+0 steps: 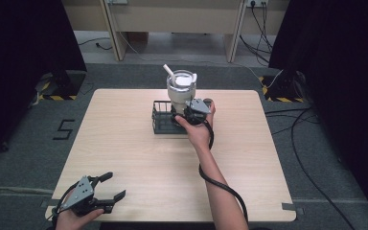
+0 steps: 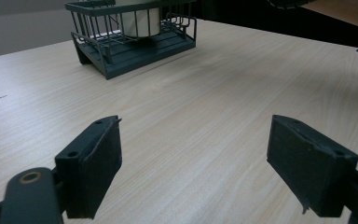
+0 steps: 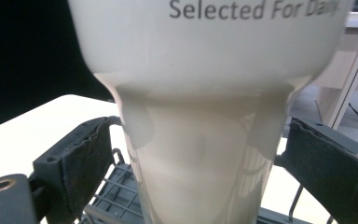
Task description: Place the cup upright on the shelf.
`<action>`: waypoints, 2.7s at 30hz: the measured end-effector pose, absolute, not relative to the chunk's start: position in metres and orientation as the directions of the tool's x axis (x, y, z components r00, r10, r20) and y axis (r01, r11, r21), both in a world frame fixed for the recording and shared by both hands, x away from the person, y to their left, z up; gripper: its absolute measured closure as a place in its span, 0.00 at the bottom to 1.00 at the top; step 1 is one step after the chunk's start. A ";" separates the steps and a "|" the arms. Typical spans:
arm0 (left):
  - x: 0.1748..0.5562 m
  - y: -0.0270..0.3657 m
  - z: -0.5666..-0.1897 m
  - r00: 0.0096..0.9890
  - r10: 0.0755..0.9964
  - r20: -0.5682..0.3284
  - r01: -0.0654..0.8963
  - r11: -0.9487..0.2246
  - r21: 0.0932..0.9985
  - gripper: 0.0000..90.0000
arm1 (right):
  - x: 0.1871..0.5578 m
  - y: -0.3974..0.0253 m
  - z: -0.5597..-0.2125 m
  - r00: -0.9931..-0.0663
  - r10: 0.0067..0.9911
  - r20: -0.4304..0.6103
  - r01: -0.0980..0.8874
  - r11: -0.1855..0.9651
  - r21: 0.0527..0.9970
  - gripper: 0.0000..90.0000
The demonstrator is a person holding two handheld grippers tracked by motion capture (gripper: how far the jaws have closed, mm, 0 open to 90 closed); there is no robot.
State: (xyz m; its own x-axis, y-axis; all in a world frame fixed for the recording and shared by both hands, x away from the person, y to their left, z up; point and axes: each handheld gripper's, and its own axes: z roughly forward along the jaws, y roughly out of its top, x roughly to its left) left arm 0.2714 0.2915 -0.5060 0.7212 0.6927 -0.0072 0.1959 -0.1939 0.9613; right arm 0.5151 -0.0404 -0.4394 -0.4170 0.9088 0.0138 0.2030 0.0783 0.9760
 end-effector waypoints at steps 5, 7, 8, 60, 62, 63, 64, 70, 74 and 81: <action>0.271 0.291 -0.506 0.721 0.693 -0.008 0.197 -0.193 0.961 0.19 | 0.510 -0.045 -0.439 -0.426 0.905 0.008 0.201 0.086 0.976 0.08; 0.271 0.291 -0.506 0.721 0.693 -0.009 0.197 -0.193 0.961 0.19 | 0.508 -0.048 -0.439 -0.428 0.904 0.016 0.206 0.081 0.975 0.08; 0.271 0.291 -0.506 0.721 0.693 -0.007 0.196 -0.194 0.961 0.19 | 0.505 -0.050 -0.439 -0.428 0.904 0.015 0.206 0.082 0.975 0.08; 0.271 0.291 -0.506 0.717 0.697 -0.005 0.197 -0.195 0.961 0.19 | 0.447 -0.096 -0.446 -0.429 0.903 0.028 0.248 0.088 0.965 0.10; 0.271 0.291 -0.506 0.716 0.698 -0.006 0.197 -0.195 0.961 0.19 | 0.445 -0.097 -0.446 -0.429 0.903 0.026 0.249 0.090 0.964 0.10; 0.271 0.291 -0.506 0.717 0.697 -0.005 0.197 -0.196 0.961 0.19 | 0.443 -0.099 -0.447 -0.429 0.903 0.024 0.249 0.092 0.964 0.11; 0.271 0.291 -0.506 0.717 0.697 -0.004 0.197 -0.197 0.961 0.19 | 0.443 -0.099 -0.447 -0.429 0.903 0.024 0.249 0.092 0.964 0.11; 0.270 0.291 -0.506 0.716 0.698 -0.005 0.197 -0.195 0.961 0.19 | 0.437 -0.104 -0.449 -0.425 0.905 0.019 0.253 0.098 0.962 0.11; 0.270 0.291 -0.506 0.716 0.698 -0.004 0.197 -0.196 0.961 0.19 | 0.433 -0.108 -0.450 -0.421 0.907 0.021 0.256 0.097 0.962 0.11; 0.270 0.291 -0.506 0.716 0.698 -0.004 0.196 -0.196 0.961 0.19 | 0.427 -0.116 -0.452 -0.409 0.912 0.024 0.261 0.092 0.961 0.11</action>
State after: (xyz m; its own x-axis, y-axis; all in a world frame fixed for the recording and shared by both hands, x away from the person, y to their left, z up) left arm 0.2702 0.2909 -0.5058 0.7162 0.6978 -0.0038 0.1963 -0.1962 0.9607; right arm 0.4268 -0.1160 -0.4525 -0.4093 0.9121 0.0238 0.2606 0.0919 0.9611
